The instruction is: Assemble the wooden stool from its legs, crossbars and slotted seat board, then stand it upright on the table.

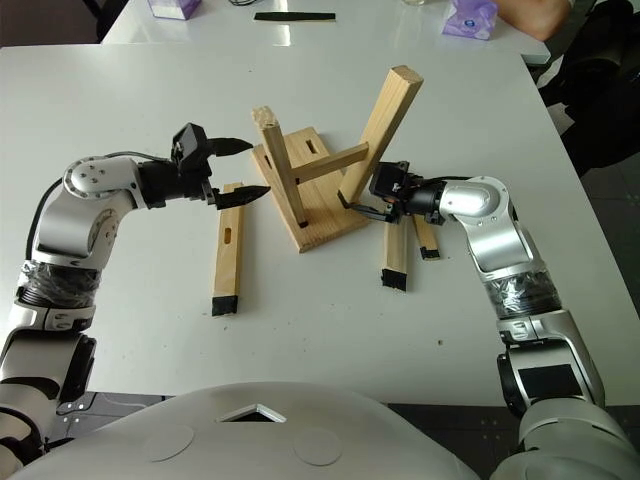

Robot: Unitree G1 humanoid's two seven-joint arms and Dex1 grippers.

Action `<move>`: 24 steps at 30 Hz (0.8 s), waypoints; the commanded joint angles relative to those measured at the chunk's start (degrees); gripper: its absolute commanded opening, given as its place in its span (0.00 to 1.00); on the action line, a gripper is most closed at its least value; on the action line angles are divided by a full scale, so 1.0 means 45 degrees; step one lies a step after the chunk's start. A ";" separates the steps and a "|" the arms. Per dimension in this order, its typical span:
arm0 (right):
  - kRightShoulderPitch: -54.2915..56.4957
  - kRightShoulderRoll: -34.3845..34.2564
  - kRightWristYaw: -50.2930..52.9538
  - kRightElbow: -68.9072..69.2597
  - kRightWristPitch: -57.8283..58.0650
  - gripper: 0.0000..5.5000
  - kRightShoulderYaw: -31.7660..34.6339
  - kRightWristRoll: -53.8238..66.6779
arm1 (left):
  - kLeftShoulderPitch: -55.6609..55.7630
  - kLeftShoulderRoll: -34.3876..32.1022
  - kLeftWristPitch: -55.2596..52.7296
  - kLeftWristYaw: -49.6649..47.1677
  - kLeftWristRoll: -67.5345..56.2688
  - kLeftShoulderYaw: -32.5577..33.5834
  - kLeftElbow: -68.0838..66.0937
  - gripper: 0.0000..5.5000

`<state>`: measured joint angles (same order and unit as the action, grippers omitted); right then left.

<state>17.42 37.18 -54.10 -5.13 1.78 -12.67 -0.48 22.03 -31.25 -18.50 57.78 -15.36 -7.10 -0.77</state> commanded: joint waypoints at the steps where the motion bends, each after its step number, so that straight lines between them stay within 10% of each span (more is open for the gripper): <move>1: -0.0800 0.0225 -0.0046 0.0857 0.0353 0.63 0.0159 0.0178 | -0.0130 -0.0245 0.0911 -0.0089 0.0740 -0.0218 -0.0604 0.81; 16: -0.1848 -0.0057 0.0864 0.2391 0.1482 0.63 0.0436 0.0349 | -0.0049 0.0195 0.1600 -0.0900 0.1248 0.0060 -0.1588 0.81; 24: -0.3715 0.1662 0.0935 0.3519 0.1783 0.63 0.3353 0.1181 | 0.0070 0.0544 0.0966 -0.2093 0.0571 0.1243 -0.1391 0.81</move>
<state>2.32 42.82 -50.87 9.91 9.56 -1.14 4.35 21.54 -29.68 -12.21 51.30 -10.97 -4.36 -7.61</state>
